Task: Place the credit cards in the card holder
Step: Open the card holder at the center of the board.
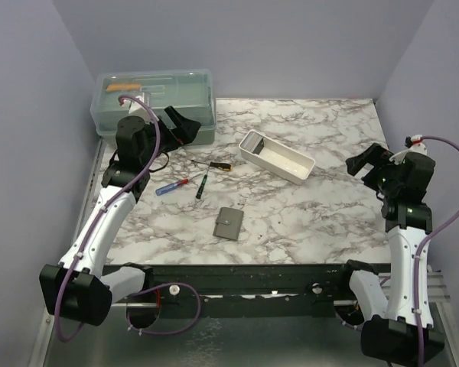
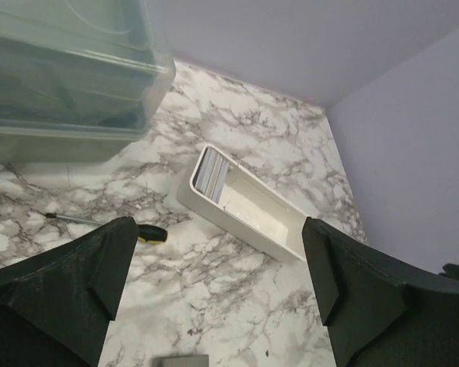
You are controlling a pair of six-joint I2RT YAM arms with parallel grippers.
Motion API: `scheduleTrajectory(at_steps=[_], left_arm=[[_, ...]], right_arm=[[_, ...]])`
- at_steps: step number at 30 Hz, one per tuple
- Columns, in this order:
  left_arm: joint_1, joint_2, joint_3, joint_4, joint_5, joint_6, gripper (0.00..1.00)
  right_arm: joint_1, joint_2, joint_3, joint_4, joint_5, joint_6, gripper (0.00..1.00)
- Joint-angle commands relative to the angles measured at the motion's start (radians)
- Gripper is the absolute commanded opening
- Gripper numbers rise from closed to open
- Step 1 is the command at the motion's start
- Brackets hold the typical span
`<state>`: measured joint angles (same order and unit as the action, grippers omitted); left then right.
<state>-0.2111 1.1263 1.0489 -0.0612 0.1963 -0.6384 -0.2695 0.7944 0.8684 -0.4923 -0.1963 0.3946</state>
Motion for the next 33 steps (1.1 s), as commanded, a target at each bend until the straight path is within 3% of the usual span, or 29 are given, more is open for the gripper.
scheduleTrajectory(at_steps=[1,4,6,10,15,17,19,21,24,27,33], left_arm=[[-0.044,0.070,0.012,-0.079,0.103,0.023,0.99],[-0.067,0.147,0.002,-0.138,0.171,0.019,0.99],[-0.086,0.188,-0.021,-0.180,0.180,0.012,0.99],[-0.149,0.227,-0.111,-0.221,0.149,-0.002,0.99],[-0.229,0.268,-0.192,-0.275,0.097,-0.041,0.97],[-0.262,0.274,-0.226,-0.275,0.064,-0.076,0.91],[-0.292,0.286,-0.259,-0.274,0.021,-0.113,0.82],[-0.315,0.307,-0.279,-0.267,-0.003,-0.142,0.74],[-0.342,0.346,-0.311,-0.232,-0.023,-0.161,0.66],[-0.342,0.386,-0.336,-0.176,0.009,-0.174,0.57],[-0.350,0.420,-0.385,-0.051,0.088,-0.227,0.36]], right_arm=[[0.003,0.070,0.008,-0.015,-0.200,-0.015,1.00],[0.022,0.129,-0.036,0.046,-0.294,0.026,1.00],[0.097,0.181,-0.053,0.061,-0.271,0.045,1.00],[0.380,0.246,-0.087,0.131,-0.142,0.147,1.00],[0.689,0.382,-0.188,0.350,-0.091,0.307,0.99],[0.776,0.478,-0.218,0.459,-0.116,0.365,0.96],[0.826,0.575,-0.233,0.572,-0.175,0.416,0.84],[0.887,0.647,-0.214,0.606,-0.172,0.429,0.75],[0.948,0.718,-0.191,0.629,-0.159,0.434,0.73],[0.963,0.767,-0.202,0.680,-0.176,0.463,0.61],[0.963,0.828,-0.257,0.819,-0.216,0.527,0.59]])
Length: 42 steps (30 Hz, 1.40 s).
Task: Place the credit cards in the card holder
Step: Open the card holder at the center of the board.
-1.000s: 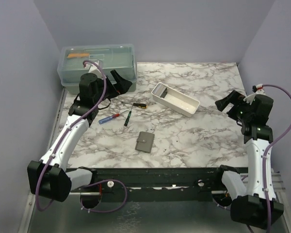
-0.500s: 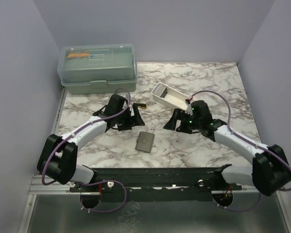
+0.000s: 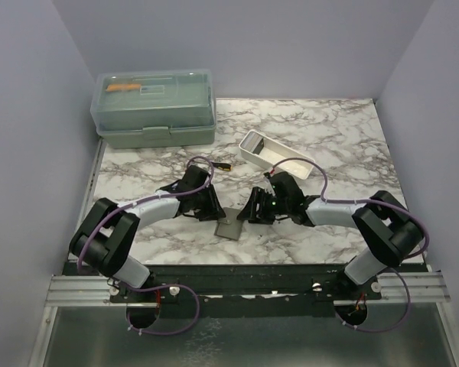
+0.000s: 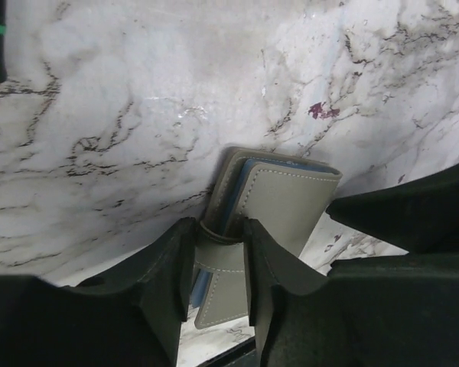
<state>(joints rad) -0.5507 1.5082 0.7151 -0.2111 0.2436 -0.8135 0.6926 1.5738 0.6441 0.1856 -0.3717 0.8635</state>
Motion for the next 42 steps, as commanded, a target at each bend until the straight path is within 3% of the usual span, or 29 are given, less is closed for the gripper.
scheduleTrajectory(at_steps=[1,5,11,13,16,18,21,23,25,30,34,42], left_arm=[[-0.012,0.048,-0.057,0.124,0.057,-0.062,0.34],[-0.014,0.117,-0.062,0.202,0.118,-0.093,0.20],[-0.015,0.160,-0.087,0.293,0.140,-0.134,0.17],[-0.016,0.172,-0.083,0.303,0.151,-0.135,0.17],[-0.018,0.162,-0.056,0.283,0.152,-0.108,0.17],[-0.021,0.115,-0.029,0.221,0.096,-0.058,0.27],[-0.035,0.022,0.014,0.108,-0.014,0.009,0.57],[-0.055,-0.031,0.042,0.060,-0.055,0.040,0.68],[-0.082,-0.067,0.066,0.043,-0.071,0.059,0.72],[-0.173,-0.029,0.136,-0.001,-0.131,0.083,0.62],[-0.222,0.041,0.179,-0.016,-0.170,0.094,0.60],[-0.242,0.187,0.269,-0.091,-0.290,0.109,0.42]], right_arm=[[0.001,0.057,-0.038,0.152,-0.040,0.064,0.59],[0.001,0.057,-0.066,0.163,-0.006,0.102,0.59],[-0.002,-0.042,-0.149,0.188,0.089,0.192,0.51],[-0.002,-0.059,-0.164,0.215,0.094,0.211,0.39],[-0.002,-0.086,-0.153,0.198,0.119,0.201,0.10],[-0.002,-0.119,-0.138,0.132,0.165,0.177,0.00],[-0.005,-0.160,-0.107,0.035,0.218,0.138,0.00],[-0.004,-0.183,-0.091,-0.008,0.236,0.123,0.00],[-0.004,-0.197,-0.077,-0.033,0.244,0.111,0.00],[-0.004,-0.224,-0.072,-0.043,0.248,0.104,0.00],[-0.004,-0.226,-0.071,-0.048,0.234,0.103,0.00],[-0.004,-0.267,-0.086,-0.046,0.220,0.106,0.00]])
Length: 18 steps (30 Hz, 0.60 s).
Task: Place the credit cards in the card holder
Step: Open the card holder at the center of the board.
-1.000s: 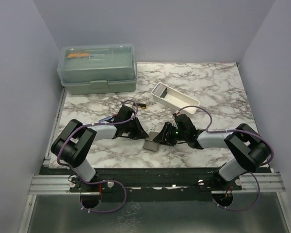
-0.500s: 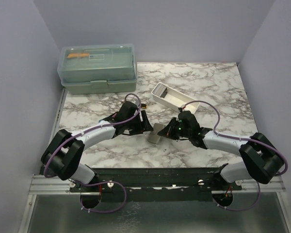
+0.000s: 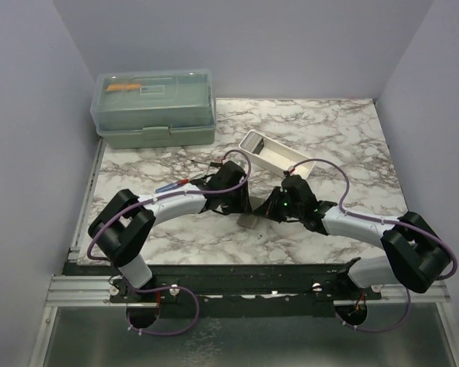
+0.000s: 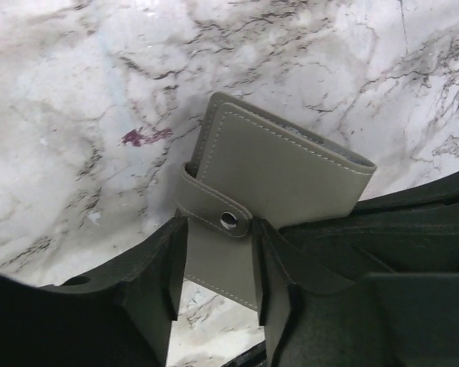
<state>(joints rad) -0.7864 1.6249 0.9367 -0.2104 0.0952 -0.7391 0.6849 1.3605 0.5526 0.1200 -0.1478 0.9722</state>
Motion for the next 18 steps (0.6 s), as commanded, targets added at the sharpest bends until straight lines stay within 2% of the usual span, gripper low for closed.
scheduleTrajectory(at_steps=[1,4,7,12,14,15,17,18], left_arm=[[-0.006,0.085,0.066,-0.134,-0.186,0.040,0.37],[0.013,0.104,0.096,-0.198,-0.257,0.044,0.13],[0.034,0.091,0.088,-0.201,-0.219,0.058,0.02],[0.034,0.055,0.076,-0.172,-0.084,0.085,0.00],[0.034,0.032,0.073,-0.169,-0.028,0.095,0.00],[0.034,0.017,0.072,-0.169,-0.012,0.101,0.00],[0.034,-0.020,0.067,-0.169,0.013,0.112,0.00],[0.035,-0.045,0.065,-0.169,0.026,0.116,0.00]], right_arm=[[0.004,-0.061,-0.002,0.017,0.000,-0.003,0.00],[0.003,-0.088,-0.031,0.016,0.012,-0.004,0.00],[-0.013,-0.105,-0.071,0.038,0.003,-0.008,0.00],[-0.046,-0.058,-0.077,0.082,-0.101,-0.045,0.01],[-0.049,-0.039,-0.062,0.064,-0.112,-0.079,0.06],[-0.054,-0.029,-0.047,0.034,-0.108,-0.102,0.12],[-0.060,-0.002,0.008,-0.123,-0.006,-0.144,0.42],[-0.061,0.016,0.049,-0.237,0.064,-0.169,0.55]])
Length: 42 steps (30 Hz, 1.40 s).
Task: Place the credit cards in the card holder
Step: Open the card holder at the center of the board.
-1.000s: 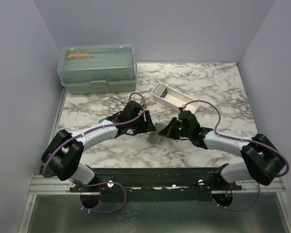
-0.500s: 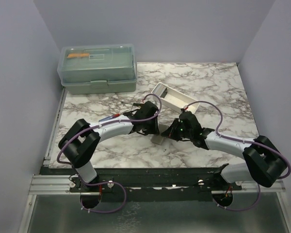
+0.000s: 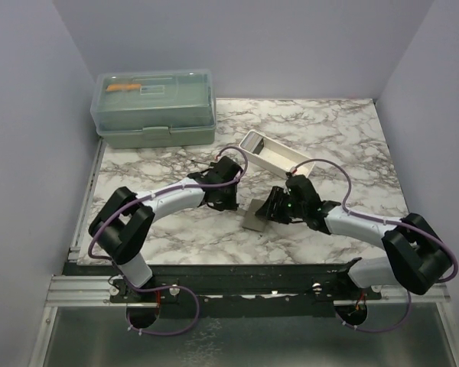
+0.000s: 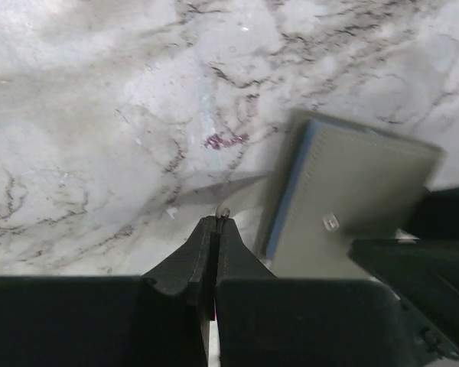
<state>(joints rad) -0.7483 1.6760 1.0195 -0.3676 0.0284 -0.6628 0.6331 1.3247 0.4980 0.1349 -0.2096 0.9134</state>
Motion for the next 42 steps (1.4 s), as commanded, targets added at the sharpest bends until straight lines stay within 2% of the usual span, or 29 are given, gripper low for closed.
scheduleTrajectory(at_steps=[1,3,6,9,14,19,24,28,35,38,42], left_arm=[[-0.004,-0.128,-0.019,-0.011,0.104,0.043,0.00],[-0.004,-0.179,-0.025,-0.004,0.130,0.052,0.00],[-0.005,-0.244,-0.029,0.023,0.174,0.064,0.00],[-0.005,-0.277,-0.027,0.042,0.185,0.061,0.00],[-0.006,-0.252,-0.023,0.081,0.277,0.025,0.00],[-0.008,-0.241,-0.032,0.108,0.276,0.010,0.00],[-0.008,-0.243,-0.036,0.108,0.266,0.014,0.00],[-0.008,-0.245,-0.046,0.097,0.226,0.017,0.00],[-0.001,-0.256,-0.050,0.027,0.127,0.023,0.00],[-0.001,-0.270,-0.041,0.027,0.127,0.031,0.00],[-0.001,-0.263,-0.007,0.028,0.147,0.042,0.00]], right_arm=[[-0.009,0.068,0.140,-0.344,0.206,-0.132,0.64],[-0.009,0.091,0.203,-0.491,0.311,-0.166,0.74],[-0.004,0.082,0.245,-0.557,0.327,-0.192,0.78],[-0.004,0.006,0.235,-0.514,0.245,-0.187,0.82],[-0.004,-0.053,0.187,-0.328,0.058,-0.151,0.86],[-0.004,-0.071,0.159,-0.306,0.087,-0.106,0.85],[-0.004,-0.019,0.176,-0.338,0.123,-0.132,0.81],[-0.004,0.004,0.192,-0.412,0.236,-0.128,0.70],[-0.004,0.019,0.159,-0.460,0.344,-0.090,0.51],[-0.004,0.027,0.149,-0.478,0.369,-0.085,0.50],[-0.004,0.027,0.153,-0.494,0.363,-0.103,0.55]])
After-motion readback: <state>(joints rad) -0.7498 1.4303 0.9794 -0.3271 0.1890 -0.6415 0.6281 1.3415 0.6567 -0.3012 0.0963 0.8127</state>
